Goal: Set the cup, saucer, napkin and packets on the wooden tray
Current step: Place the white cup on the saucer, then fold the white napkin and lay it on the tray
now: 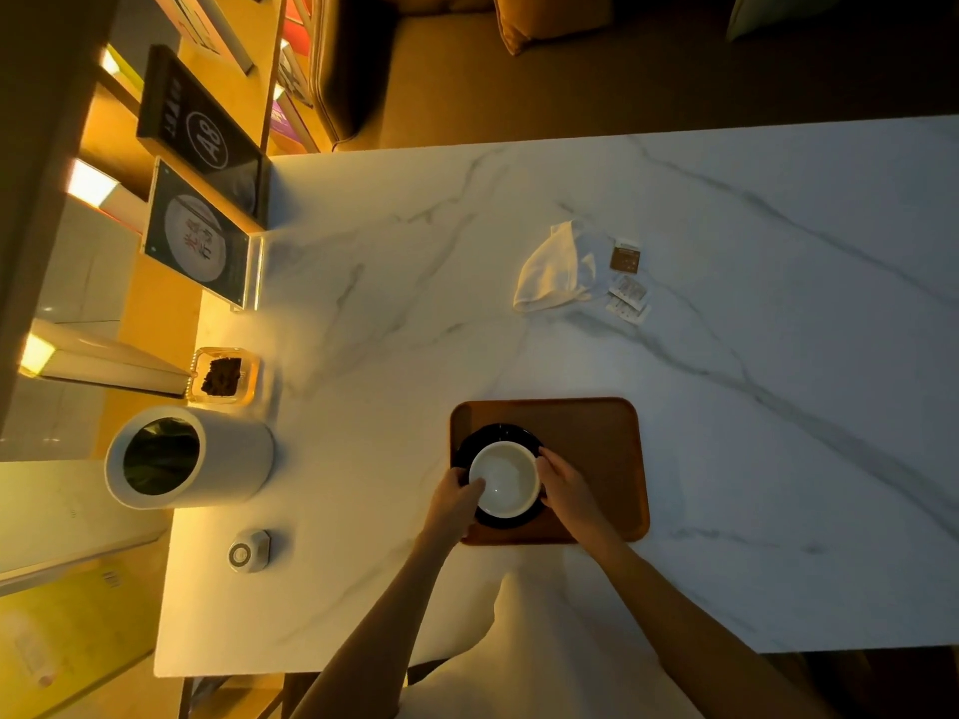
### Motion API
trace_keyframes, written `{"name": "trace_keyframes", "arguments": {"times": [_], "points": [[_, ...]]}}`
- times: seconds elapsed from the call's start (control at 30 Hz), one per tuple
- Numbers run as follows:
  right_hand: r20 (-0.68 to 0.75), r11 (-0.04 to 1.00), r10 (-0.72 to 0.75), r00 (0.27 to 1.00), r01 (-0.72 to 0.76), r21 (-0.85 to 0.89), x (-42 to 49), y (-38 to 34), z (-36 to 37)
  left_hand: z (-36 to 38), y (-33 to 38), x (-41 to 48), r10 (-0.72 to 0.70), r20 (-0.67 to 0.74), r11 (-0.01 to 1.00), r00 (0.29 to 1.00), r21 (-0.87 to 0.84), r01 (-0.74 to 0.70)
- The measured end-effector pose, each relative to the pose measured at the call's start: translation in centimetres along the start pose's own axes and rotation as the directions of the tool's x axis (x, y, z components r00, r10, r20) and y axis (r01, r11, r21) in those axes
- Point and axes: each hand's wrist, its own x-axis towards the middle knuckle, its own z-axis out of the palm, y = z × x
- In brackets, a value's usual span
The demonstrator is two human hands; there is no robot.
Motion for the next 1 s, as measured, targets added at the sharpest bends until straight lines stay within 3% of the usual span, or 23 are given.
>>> {"name": "trace_keyframes", "arguments": {"times": [0.1,0.2,0.33,0.57,0.9,1.0], "points": [[-0.143,0.998,-0.057,0.988,0.062,0.030,0.0,-0.2,-2.0,-0.6,0.8,1.0,0.110,-0.239,0.979,0.965,0.196,-0.063],[-0.291,0.991,-0.087,0.953,0.112,0.069,0.1,-1.1,-5.2,-0.6,3.5,2.1,0.219,-0.319,0.955,0.922,0.264,-0.135],[-0.391,0.993,-0.093,0.915,0.116,0.036,1.2,-2.0,-9.3,0.5,7.1,3.5,0.284,-0.290,0.931,0.914,0.312,-0.190],[-0.434,0.995,-0.092,0.896,0.093,-0.019,4.5,-3.2,-14.3,3.7,12.9,5.8,0.392,-0.201,0.857,0.898,0.433,-0.277],[-0.443,0.929,-0.318,0.839,0.183,-0.321,13.8,-13.1,-16.3,5.6,24.9,12.2,0.559,-0.242,0.730,0.793,0.597,-0.333],[-0.424,0.906,-0.359,0.832,0.201,-0.374,16.2,-14.9,-15.9,6.5,26.8,14.0,0.606,-0.187,0.654,0.773,0.670,-0.351]]}}
